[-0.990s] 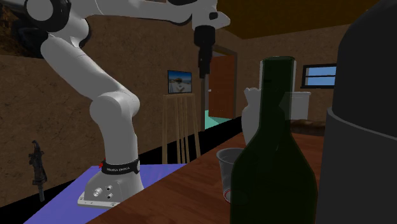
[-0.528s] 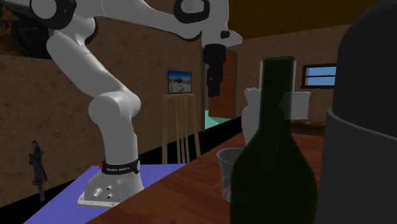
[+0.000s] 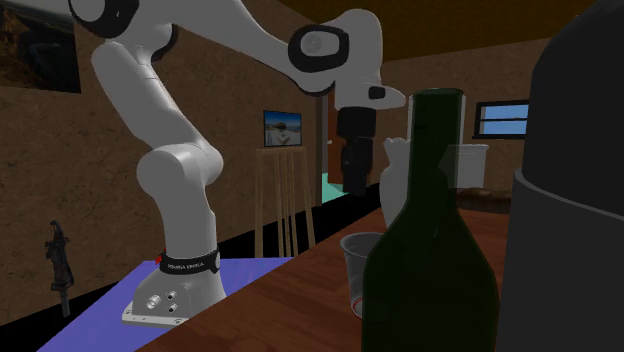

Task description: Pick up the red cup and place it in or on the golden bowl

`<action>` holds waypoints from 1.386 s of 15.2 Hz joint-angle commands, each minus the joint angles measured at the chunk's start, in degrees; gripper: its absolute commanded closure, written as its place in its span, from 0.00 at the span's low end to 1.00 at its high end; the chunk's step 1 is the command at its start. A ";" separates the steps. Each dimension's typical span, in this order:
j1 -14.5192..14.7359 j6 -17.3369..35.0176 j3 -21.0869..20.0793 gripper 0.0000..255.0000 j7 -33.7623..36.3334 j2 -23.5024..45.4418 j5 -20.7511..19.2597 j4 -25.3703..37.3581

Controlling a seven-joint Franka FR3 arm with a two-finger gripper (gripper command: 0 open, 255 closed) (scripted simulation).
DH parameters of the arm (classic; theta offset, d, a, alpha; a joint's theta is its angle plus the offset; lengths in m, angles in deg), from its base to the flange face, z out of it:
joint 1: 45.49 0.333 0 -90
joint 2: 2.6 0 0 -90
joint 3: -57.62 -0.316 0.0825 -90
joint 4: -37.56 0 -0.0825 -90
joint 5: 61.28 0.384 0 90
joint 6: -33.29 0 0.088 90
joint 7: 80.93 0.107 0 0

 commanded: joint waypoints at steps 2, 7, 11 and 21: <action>-1.25 5.69 2.11 0.00 -1.15 5.11 -1.59 -0.46; -2.44 12.13 4.11 0.00 -2.01 10.74 -2.99 -1.24; -2.76 15.71 4.66 0.00 -1.83 12.64 -3.55 -2.88; -2.89 17.15 4.87 1.00 -1.76 13.47 -3.78 -3.47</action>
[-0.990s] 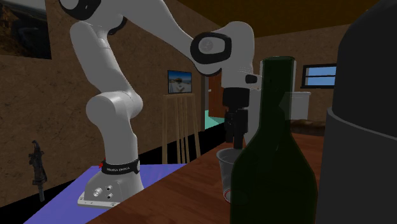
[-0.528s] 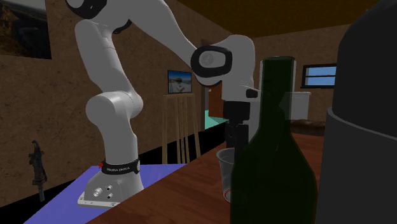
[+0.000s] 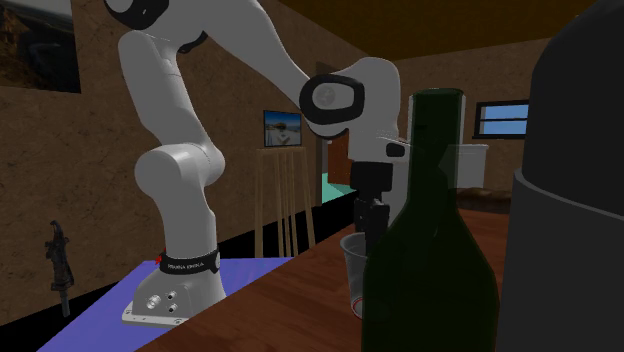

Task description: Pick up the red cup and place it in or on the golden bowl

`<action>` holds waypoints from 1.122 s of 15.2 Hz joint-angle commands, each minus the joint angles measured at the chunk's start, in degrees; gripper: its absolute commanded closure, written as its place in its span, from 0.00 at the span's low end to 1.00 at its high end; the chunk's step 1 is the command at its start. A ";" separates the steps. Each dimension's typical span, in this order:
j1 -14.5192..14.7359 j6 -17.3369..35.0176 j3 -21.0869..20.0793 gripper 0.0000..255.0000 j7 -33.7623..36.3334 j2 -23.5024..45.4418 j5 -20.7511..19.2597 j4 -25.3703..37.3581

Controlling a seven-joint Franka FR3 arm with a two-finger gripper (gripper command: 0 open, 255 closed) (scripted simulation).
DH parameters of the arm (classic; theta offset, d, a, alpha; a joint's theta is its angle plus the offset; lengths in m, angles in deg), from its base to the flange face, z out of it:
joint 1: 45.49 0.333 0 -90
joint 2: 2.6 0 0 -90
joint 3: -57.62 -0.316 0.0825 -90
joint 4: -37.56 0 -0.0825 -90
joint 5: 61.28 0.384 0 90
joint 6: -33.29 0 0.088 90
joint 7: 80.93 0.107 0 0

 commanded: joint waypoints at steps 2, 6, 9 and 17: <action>0.00 0.00 0.00 1.00 0.00 0.00 0.00 0.00; 0.00 0.01 0.00 1.00 0.00 0.01 0.00 0.00; 0.00 0.00 0.00 1.00 0.00 0.00 0.00 0.00; 0.25 -7.12 -0.56 1.00 -1.06 -3.93 0.83 3.25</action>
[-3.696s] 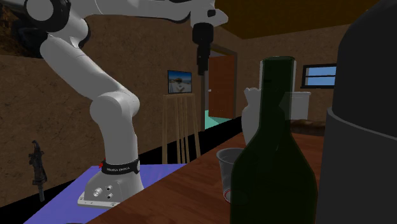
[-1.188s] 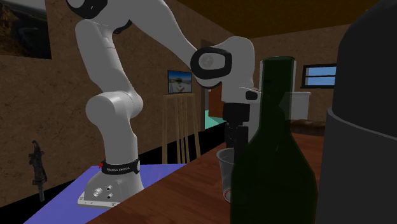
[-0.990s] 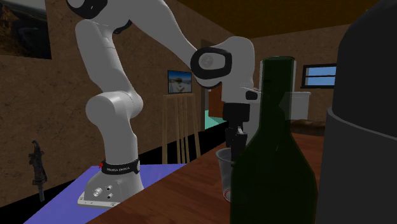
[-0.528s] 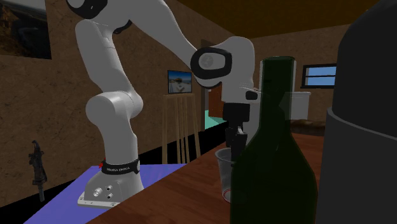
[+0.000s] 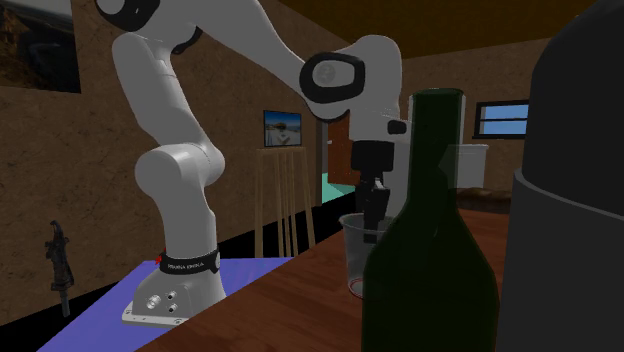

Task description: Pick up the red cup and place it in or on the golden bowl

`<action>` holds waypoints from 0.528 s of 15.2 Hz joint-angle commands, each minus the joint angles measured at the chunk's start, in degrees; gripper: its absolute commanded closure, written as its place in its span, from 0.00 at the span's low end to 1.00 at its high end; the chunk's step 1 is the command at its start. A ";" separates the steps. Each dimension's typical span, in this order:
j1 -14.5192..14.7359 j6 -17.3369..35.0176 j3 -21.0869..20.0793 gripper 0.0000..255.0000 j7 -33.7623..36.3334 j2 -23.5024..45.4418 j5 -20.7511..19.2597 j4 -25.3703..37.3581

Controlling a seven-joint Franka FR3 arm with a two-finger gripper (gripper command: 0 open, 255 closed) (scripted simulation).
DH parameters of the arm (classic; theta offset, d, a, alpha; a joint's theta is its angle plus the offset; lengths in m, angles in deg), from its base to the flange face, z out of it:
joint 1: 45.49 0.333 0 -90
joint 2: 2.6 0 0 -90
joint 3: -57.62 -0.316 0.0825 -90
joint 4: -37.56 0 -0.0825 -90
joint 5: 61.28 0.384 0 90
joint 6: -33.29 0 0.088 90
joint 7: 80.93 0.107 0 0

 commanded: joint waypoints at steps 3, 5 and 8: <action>0.12 -3.60 -0.33 1.00 -0.48 -1.83 0.38 1.79; 0.17 -5.31 -0.48 1.00 -0.73 -2.54 0.57 2.80; 0.26 -7.82 -0.70 1.00 -1.09 -3.47 0.85 4.40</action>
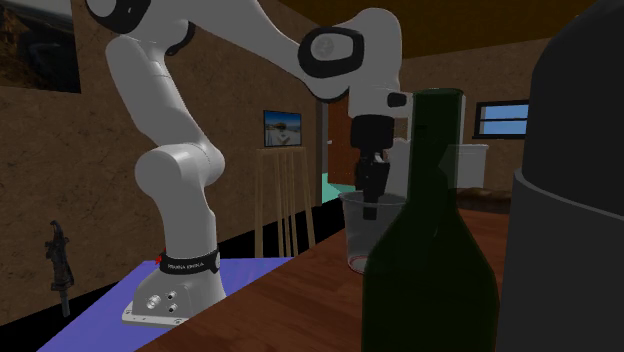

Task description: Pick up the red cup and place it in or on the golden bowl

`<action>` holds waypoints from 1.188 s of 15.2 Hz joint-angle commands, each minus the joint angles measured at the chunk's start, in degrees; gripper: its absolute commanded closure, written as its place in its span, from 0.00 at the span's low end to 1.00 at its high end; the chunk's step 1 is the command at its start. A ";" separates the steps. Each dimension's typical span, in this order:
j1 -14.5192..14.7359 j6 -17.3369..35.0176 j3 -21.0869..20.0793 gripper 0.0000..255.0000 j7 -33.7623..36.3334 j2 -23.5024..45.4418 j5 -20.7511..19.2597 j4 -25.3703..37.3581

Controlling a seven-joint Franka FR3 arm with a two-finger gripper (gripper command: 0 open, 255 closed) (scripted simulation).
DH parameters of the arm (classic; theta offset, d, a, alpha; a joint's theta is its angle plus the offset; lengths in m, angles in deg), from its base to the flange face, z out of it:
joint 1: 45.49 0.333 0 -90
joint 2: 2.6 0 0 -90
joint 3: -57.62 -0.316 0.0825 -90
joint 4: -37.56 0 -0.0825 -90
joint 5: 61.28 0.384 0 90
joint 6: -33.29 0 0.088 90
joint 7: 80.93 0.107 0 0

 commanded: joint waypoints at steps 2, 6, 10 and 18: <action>0.18 -2.62 -0.33 1.00 -0.25 -0.68 0.37 1.92; 0.28 -5.87 -0.62 1.00 -0.73 -1.58 0.71 4.30; -1.63 -7.57 1.35 1.00 -3.75 -6.58 -1.10 1.61; -7.76 -11.03 7.66 1.00 -12.81 -17.88 -7.14 -4.14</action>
